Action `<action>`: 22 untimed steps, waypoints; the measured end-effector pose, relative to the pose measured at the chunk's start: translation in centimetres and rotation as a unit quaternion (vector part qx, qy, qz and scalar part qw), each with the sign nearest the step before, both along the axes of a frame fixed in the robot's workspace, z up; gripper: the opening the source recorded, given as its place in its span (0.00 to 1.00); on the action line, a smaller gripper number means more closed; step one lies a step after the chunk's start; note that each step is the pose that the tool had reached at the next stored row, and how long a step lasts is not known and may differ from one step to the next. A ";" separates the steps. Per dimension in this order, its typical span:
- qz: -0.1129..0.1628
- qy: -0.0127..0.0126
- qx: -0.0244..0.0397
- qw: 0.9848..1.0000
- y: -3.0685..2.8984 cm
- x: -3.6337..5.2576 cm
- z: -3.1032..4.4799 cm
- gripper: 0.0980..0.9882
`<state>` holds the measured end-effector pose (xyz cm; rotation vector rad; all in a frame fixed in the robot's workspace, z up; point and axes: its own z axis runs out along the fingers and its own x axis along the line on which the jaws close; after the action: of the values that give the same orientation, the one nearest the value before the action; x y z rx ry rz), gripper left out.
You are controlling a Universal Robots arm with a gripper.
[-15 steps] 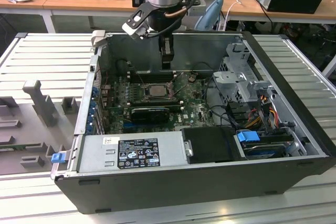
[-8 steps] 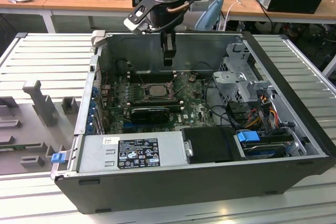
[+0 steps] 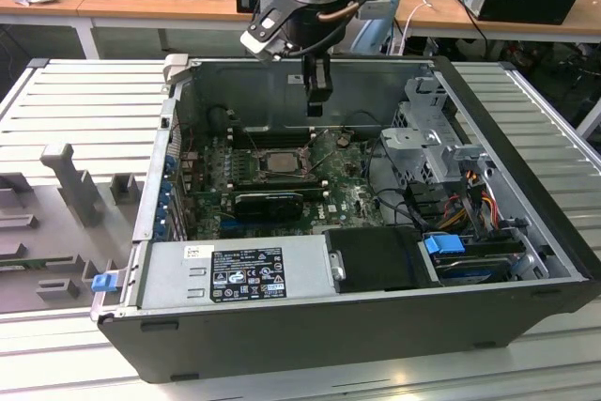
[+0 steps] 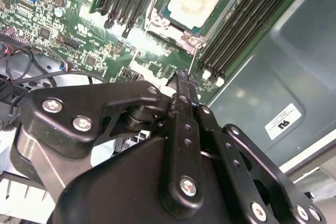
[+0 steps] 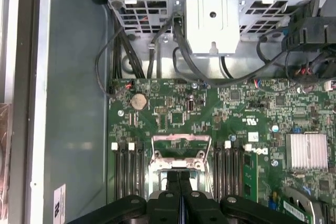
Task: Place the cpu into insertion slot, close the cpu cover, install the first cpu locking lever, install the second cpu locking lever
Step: 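Close the cpu cover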
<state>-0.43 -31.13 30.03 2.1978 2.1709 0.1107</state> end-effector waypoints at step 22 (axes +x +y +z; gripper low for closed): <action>0.000 0.003 0.000 1.000 -0.09 2.52 -0.59 0.01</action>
<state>2.09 -31.22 29.44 2.2003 2.1746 0.1044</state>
